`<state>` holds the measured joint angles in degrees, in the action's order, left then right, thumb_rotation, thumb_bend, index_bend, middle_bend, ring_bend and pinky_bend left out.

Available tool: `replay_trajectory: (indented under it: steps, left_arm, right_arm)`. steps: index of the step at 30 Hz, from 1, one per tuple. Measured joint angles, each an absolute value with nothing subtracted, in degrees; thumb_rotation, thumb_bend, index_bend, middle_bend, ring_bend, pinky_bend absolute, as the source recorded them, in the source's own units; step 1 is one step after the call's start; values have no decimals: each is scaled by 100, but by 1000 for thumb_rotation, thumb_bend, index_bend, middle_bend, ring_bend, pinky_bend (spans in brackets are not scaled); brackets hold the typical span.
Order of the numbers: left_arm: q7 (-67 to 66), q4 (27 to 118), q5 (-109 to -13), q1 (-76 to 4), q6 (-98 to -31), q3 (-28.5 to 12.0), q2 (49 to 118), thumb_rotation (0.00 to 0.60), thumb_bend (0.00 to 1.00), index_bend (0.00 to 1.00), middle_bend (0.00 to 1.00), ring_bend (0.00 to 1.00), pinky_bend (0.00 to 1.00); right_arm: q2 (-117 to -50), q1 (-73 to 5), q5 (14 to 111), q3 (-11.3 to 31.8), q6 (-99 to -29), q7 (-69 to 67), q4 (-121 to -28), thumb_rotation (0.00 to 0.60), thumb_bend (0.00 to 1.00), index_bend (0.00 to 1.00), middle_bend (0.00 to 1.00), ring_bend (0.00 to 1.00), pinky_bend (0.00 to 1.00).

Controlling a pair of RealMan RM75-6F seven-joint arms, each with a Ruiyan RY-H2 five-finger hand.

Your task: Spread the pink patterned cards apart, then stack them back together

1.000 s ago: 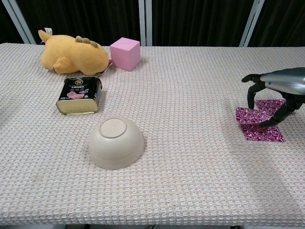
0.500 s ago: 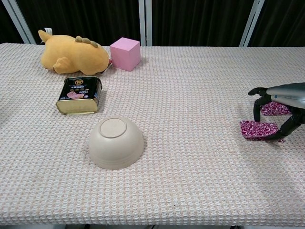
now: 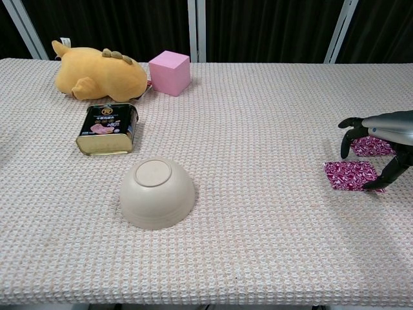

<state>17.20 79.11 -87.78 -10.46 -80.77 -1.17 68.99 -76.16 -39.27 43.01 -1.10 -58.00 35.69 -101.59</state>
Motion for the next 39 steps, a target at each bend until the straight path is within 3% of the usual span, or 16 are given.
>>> replay_trajectory:
  steps: [16, 24, 39]
  left_arm:
    - [1719, 7947, -8814, -1013, -8137, -105, 6871, 551, 232, 96, 49, 31, 197]
    - [1680, 7965, -8848, -1044, -8083, -85, 6914, 551, 231, 95, 49, 31, 197]
    - [1501, 8121, -8801, -1116, -7949, -92, 6870, 554, 232, 95, 49, 31, 197]
  right_arm:
    - [-7173, -3717, 4584, 14, -6158, 3189, -10272, 600, 437, 344, 1, 0, 0]
    - [-7390, -3640, 4555, 50, -6160, 3222, -9322, 600, 375, 344, 0, 0, 0]
    - [-7952, -3745, 4456, 328, -5442, 2980, -8317, 600, 389, 342, 0, 0, 0]
